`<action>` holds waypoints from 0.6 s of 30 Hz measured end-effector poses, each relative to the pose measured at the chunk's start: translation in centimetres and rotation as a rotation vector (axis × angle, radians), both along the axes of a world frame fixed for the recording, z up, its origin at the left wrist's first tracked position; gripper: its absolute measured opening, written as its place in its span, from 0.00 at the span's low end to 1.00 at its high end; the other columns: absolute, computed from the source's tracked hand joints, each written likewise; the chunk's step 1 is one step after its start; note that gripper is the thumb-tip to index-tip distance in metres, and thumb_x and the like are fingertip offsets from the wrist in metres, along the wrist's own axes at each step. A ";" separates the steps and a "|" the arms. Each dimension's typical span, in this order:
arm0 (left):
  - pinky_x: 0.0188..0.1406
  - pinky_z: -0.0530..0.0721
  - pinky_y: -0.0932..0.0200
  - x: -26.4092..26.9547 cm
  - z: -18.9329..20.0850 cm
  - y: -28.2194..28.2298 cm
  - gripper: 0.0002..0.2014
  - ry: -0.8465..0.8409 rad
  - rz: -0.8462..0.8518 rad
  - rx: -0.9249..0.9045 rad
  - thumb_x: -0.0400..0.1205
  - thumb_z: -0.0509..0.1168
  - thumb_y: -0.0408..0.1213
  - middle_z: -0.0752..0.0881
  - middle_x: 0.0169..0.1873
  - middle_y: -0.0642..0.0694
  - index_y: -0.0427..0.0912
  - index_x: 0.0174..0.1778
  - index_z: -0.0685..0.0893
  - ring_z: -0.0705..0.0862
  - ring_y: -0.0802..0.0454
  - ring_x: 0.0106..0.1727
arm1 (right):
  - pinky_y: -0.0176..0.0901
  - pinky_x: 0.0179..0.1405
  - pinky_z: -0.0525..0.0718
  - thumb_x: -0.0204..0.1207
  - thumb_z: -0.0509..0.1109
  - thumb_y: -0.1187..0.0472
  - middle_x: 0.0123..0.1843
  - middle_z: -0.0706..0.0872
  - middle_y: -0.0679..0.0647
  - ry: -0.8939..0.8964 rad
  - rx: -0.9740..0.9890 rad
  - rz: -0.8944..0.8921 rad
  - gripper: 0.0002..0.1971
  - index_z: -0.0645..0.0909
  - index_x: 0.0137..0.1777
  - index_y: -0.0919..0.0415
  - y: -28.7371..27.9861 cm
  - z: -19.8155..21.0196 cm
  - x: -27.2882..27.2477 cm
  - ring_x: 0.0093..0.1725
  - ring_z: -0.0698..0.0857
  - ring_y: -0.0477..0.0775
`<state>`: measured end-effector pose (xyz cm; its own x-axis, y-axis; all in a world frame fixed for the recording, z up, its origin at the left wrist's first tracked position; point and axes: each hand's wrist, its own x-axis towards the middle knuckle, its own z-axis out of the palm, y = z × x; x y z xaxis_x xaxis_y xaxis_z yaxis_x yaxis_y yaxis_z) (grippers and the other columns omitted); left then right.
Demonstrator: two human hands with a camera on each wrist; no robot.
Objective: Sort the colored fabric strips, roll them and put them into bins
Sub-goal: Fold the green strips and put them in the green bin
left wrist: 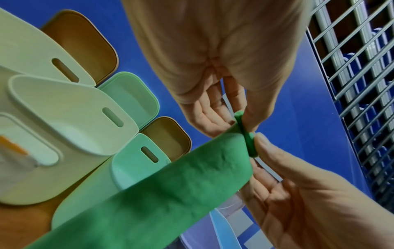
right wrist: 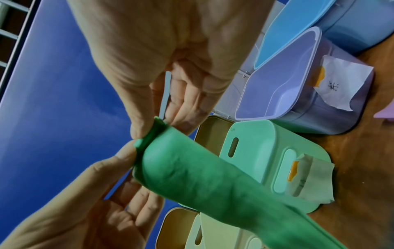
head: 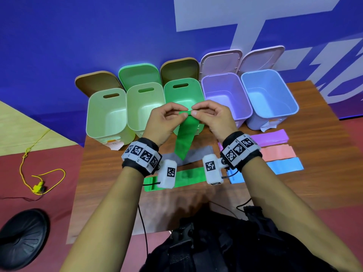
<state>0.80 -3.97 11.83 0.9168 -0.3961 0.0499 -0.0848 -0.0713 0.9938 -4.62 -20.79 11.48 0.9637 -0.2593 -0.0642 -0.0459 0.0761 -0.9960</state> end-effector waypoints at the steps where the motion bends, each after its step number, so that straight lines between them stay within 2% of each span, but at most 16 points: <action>1: 0.49 0.85 0.64 0.0 0.0 0.0 0.07 -0.010 -0.003 0.008 0.78 0.73 0.24 0.89 0.40 0.46 0.38 0.48 0.88 0.87 0.56 0.43 | 0.41 0.54 0.87 0.74 0.78 0.70 0.43 0.89 0.60 0.000 -0.012 -0.002 0.06 0.88 0.50 0.67 0.0 0.0 0.0 0.45 0.87 0.51; 5: 0.50 0.84 0.65 0.0 0.0 0.1 0.08 -0.018 0.002 0.014 0.78 0.73 0.23 0.90 0.40 0.48 0.38 0.49 0.88 0.87 0.58 0.42 | 0.37 0.52 0.87 0.73 0.79 0.71 0.44 0.90 0.59 -0.013 -0.036 -0.004 0.05 0.88 0.47 0.64 0.0 0.2 0.0 0.45 0.87 0.49; 8: 0.51 0.87 0.59 -0.1 0.0 0.1 0.06 0.034 0.007 -0.011 0.79 0.72 0.25 0.89 0.39 0.45 0.37 0.49 0.88 0.87 0.54 0.43 | 0.37 0.50 0.87 0.73 0.78 0.72 0.45 0.90 0.64 -0.021 -0.040 -0.008 0.06 0.88 0.49 0.69 0.0 0.3 0.0 0.45 0.88 0.50; 11: 0.49 0.87 0.59 -0.2 0.0 0.1 0.05 0.029 0.015 -0.013 0.81 0.70 0.26 0.89 0.37 0.47 0.39 0.45 0.89 0.87 0.54 0.42 | 0.39 0.49 0.88 0.73 0.78 0.74 0.48 0.91 0.67 -0.015 -0.037 -0.013 0.08 0.87 0.51 0.70 0.1 0.4 -0.1 0.44 0.90 0.52; 15: 0.49 0.85 0.61 -0.1 0.0 0.1 0.05 0.003 0.018 -0.016 0.79 0.72 0.25 0.90 0.36 0.51 0.39 0.47 0.89 0.87 0.56 0.40 | 0.44 0.55 0.89 0.73 0.78 0.73 0.50 0.91 0.65 -0.021 -0.016 -0.002 0.08 0.87 0.50 0.64 0.0 0.3 -0.2 0.49 0.91 0.56; 18: 0.49 0.85 0.63 -0.1 0.0 0.0 0.06 -0.003 0.033 -0.023 0.78 0.73 0.24 0.90 0.35 0.54 0.37 0.48 0.89 0.87 0.59 0.39 | 0.40 0.55 0.88 0.74 0.78 0.70 0.48 0.90 0.61 0.001 -0.022 -0.011 0.09 0.87 0.52 0.62 0.1 0.1 -0.3 0.52 0.89 0.55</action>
<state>0.68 -3.98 11.84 0.9293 -0.3644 0.0610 -0.0856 -0.0517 0.9950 -4.91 -20.69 11.58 0.9607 -0.2713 -0.0593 -0.0461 0.0548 -0.9974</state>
